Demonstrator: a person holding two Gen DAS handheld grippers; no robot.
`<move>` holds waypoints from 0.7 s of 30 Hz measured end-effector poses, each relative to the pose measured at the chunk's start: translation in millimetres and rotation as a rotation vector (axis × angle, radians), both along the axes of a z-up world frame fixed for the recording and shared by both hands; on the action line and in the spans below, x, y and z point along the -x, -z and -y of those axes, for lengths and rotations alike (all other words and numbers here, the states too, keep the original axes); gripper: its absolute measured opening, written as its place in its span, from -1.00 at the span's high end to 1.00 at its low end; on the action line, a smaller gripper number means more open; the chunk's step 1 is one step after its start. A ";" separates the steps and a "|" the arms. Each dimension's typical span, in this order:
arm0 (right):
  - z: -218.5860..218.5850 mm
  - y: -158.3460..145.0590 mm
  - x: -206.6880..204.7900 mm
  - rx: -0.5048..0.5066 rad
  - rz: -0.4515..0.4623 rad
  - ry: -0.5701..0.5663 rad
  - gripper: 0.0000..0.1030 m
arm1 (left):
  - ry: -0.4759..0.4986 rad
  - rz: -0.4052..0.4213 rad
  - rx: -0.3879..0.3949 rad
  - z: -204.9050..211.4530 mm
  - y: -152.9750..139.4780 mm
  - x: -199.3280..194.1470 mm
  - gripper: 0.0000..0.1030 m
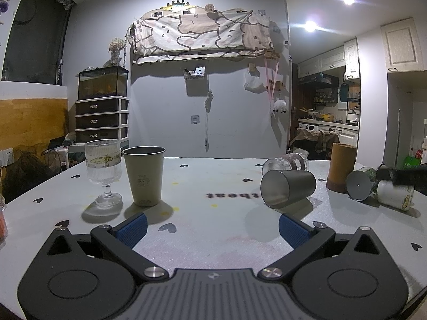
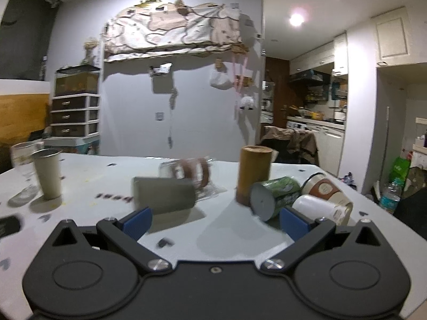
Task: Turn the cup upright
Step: 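Reach the right tool to the tipped tan bamboo cup and close on it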
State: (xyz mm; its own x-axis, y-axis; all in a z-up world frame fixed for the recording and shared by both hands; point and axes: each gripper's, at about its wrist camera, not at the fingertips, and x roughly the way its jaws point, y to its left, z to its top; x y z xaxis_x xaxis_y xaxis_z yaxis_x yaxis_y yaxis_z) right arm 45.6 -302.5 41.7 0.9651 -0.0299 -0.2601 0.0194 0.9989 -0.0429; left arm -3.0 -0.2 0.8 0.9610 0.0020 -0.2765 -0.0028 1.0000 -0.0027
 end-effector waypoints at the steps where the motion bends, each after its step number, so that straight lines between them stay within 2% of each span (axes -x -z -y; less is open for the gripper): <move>1: 5.8 -1.5 -10.0 -0.001 0.001 0.002 -1.00 | 0.000 0.000 0.000 -2.4 0.9 0.5 -1.00; 9: 37.2 -32.1 -94.9 0.002 0.046 0.057 -1.00 | -0.005 -0.012 0.007 -10.8 6.5 0.4 -1.00; 16: 55.8 -42.8 -181.5 -0.022 -0.061 0.090 -0.97 | -0.018 -0.022 0.010 -18.1 11.7 -2.9 -1.00; 21: 69.7 -31.5 -236.0 -0.094 -0.163 0.100 -0.89 | -0.029 -0.031 0.012 -24.9 15.7 -3.9 -1.00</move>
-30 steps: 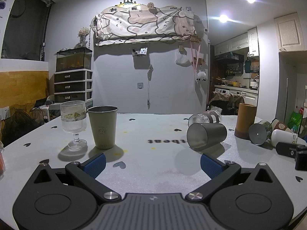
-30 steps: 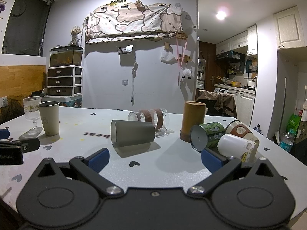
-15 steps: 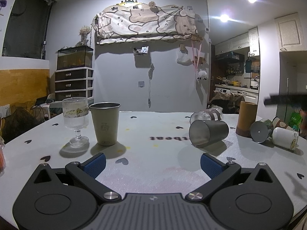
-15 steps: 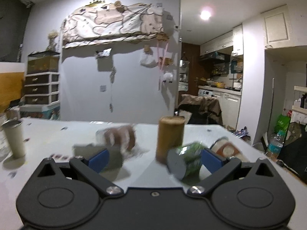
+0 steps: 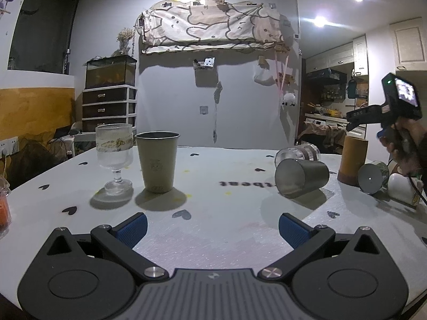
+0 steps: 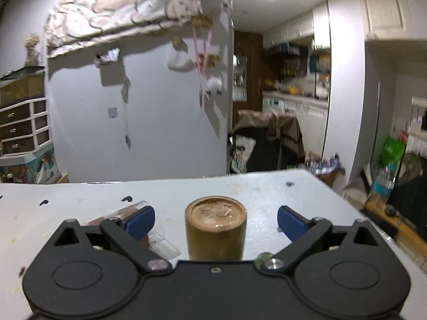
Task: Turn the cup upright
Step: 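Reach the right tool to the tipped tan bamboo cup and close on it, then lift the tan cup with the right tool and turn it toward the left tool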
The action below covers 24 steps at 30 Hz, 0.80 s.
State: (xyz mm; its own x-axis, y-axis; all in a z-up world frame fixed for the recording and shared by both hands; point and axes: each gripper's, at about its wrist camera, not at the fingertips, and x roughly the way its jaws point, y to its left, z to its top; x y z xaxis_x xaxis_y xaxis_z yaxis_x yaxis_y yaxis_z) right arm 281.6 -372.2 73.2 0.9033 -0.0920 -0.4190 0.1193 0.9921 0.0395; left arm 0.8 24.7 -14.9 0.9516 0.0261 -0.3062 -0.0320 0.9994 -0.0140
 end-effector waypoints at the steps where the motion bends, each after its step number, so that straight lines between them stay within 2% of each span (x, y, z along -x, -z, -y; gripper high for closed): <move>1: 1.0 3.8 -9.9 -0.024 -0.023 -0.010 -0.88 | -0.002 -0.001 -0.005 -1.3 0.7 -0.3 -1.00; 3: 0.8 11.7 -24.6 -0.043 -0.056 -0.004 -0.84 | -0.011 -0.004 -0.007 -4.6 1.9 -1.8 -1.00; 7: -5.1 26.1 -41.0 0.005 -0.101 0.040 -0.75 | -0.027 -0.013 0.005 -10.3 4.5 -3.2 -1.00; 9: -6.5 28.8 -43.7 0.007 -0.109 0.037 -0.44 | -0.030 -0.017 0.010 -12.2 5.6 -3.4 -1.00; 13: -5.9 25.8 -37.9 -0.008 -0.107 0.029 -0.37 | -0.027 -0.017 0.015 -13.2 5.8 -2.6 -1.00; 18: -18.8 2.2 -7.1 0.004 -0.029 -0.047 -0.37 | -0.015 -0.013 0.017 -9.6 5.6 -1.2 -1.00; 24: -46.7 -31.2 70.9 0.013 0.043 -0.213 -0.37 | 0.012 -0.009 0.024 -3.3 4.4 0.1 -1.00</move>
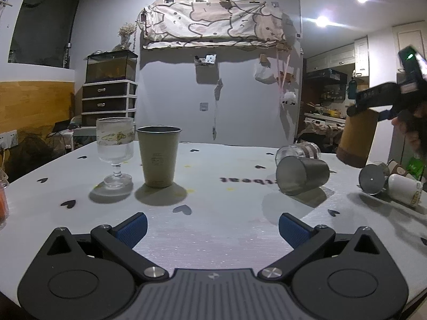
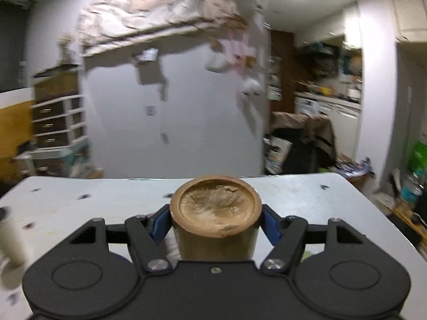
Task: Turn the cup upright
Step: 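Lift the tan cup with the right tool and turn it toward the left tool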
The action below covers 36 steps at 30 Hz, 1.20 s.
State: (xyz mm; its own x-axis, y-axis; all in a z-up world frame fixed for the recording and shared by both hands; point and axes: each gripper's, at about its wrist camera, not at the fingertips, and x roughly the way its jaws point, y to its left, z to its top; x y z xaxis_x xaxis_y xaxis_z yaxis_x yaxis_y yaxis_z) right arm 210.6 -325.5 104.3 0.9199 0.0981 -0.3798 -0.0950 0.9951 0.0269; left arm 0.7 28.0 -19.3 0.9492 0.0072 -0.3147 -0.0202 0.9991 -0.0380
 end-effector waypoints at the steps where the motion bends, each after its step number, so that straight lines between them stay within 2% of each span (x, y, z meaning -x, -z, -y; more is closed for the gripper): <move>1: -6.2 -2.3 15.2 0.006 0.007 -0.034 -0.37 | 0.007 0.001 0.000 1.8 0.1 -0.1 -1.00; 7: -43.7 4.0 77.3 0.037 0.001 -0.208 -0.37 | 0.088 -0.011 0.014 16.3 2.1 -2.9 -1.00; 14: -83.2 30.1 108.6 0.034 -0.057 -0.382 -0.37 | 0.196 -0.052 0.013 35.2 9.5 -9.4 -1.00; 18: -102.2 47.6 111.5 0.077 -0.081 -0.391 -0.37 | 0.205 -0.066 0.019 36.9 12.0 -13.4 -1.00; 19: -102.9 49.1 113.9 0.079 -0.061 -0.386 -0.37 | 0.208 -0.072 0.021 36.0 12.3 -15.1 -1.00; 27: -108.1 42.8 120.0 0.015 -0.136 -0.404 -0.37 | 0.266 -0.102 0.009 47.5 14.9 -38.1 -1.00; 31: -117.3 40.4 119.6 0.052 -0.153 -0.420 -0.38 | 0.274 -0.135 0.008 54.9 21.8 -49.0 -1.00; 33: -120.1 39.9 118.5 0.068 -0.146 -0.422 -0.56 | 0.273 -0.154 0.014 55.8 25.5 -52.0 -1.00; 36: -122.5 36.6 119.0 0.097 -0.113 -0.416 -0.55 | 0.264 -0.173 0.019 55.7 28.4 -52.8 -1.00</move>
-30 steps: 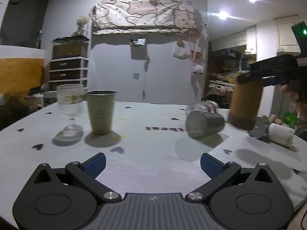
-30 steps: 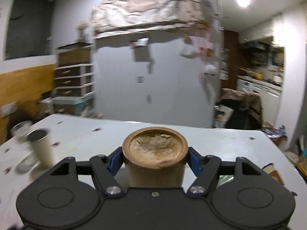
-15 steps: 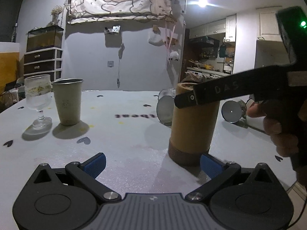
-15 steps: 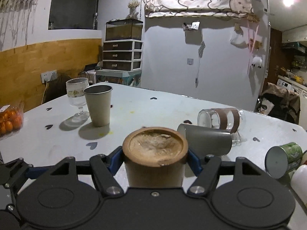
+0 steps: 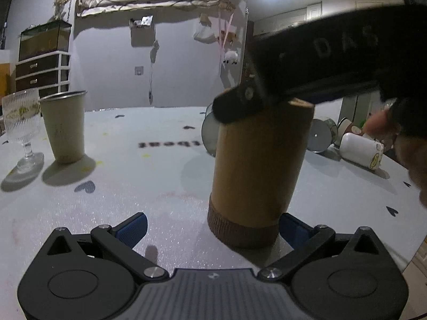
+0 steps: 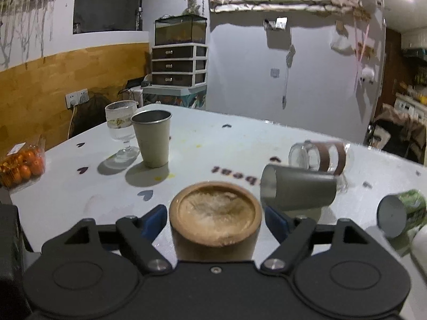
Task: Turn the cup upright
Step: 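Lift the tan cup with the right tool and turn it toward the left tool, then close the left tool on the cup rim while the right tool holds its base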
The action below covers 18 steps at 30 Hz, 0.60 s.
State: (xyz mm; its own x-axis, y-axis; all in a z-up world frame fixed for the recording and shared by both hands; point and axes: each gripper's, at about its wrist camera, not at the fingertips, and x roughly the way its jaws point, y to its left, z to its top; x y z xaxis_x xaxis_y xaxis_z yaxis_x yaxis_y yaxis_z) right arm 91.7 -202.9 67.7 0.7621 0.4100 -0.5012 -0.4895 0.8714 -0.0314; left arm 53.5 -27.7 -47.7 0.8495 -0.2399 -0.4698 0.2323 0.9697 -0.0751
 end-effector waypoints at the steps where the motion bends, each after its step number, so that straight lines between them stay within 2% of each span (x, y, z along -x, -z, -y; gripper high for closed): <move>1: -0.3 -0.9 -0.8 0.005 0.005 -0.002 -0.50 | -0.001 -0.007 0.000 -0.3 0.6 -0.6 -1.00; 2: -0.5 -1.8 -0.9 0.004 -0.001 -0.015 -0.36 | 0.003 -0.013 0.005 -1.6 0.5 -0.9 -1.00; 6: 0.7 -3.1 10.8 0.025 0.025 -0.033 -0.36 | 0.016 -0.029 0.024 -3.4 2.6 -1.2 -1.00; 11: 12.0 -2.7 46.0 0.056 0.066 -0.060 -0.36 | -0.003 -0.036 0.019 -6.8 4.0 2.8 -1.00; 15: 23.5 10.3 73.1 0.079 0.073 -0.048 -0.36 | -0.044 -0.044 0.023 -20.2 3.4 11.3 -1.00; 18: 30.3 23.9 86.9 0.091 0.053 -0.030 -0.36 | -0.081 -0.061 0.056 -35.3 -0.3 14.1 -1.00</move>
State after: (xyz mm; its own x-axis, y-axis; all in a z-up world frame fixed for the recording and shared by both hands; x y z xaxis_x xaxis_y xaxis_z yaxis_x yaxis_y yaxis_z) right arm 4.7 -233.2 43.8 0.7768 0.3874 -0.4965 -0.5107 0.8489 -0.1366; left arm 39.4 7.6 -47.4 0.8374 -0.1995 -0.5090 0.1471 0.9789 -0.1417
